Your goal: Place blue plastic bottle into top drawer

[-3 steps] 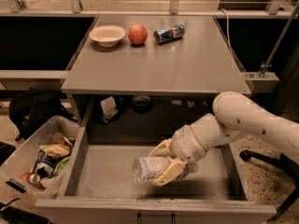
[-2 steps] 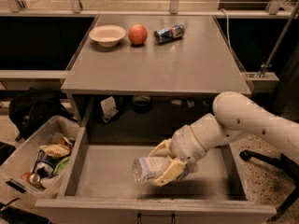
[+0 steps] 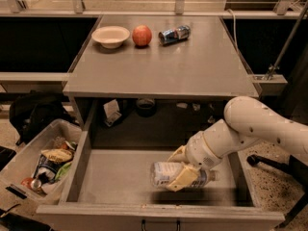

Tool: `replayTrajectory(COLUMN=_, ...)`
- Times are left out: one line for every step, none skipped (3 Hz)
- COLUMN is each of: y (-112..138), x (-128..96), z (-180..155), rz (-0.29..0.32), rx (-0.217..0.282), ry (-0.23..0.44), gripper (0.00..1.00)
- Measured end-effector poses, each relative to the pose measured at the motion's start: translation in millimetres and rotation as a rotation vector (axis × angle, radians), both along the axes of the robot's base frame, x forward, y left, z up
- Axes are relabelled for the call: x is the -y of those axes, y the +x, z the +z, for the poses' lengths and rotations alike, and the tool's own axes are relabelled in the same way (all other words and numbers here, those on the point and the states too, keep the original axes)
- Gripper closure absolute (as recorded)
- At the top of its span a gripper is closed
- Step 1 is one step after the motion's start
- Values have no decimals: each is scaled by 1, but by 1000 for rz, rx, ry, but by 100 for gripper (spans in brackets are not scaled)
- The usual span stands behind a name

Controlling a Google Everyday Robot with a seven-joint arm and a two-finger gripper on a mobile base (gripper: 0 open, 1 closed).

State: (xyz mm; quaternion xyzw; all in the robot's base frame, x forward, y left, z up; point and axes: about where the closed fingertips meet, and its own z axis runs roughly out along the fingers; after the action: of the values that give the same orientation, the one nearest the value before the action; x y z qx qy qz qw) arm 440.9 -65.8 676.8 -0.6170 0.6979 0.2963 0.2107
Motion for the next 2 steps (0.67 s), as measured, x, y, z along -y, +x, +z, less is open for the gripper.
replayTrajectory(y=0, x=0, z=0, rz=0, rx=0, ry=0, gripper=100)
replayTrajectory(y=0, x=0, z=0, rz=0, rx=0, ry=0, gripper=81)
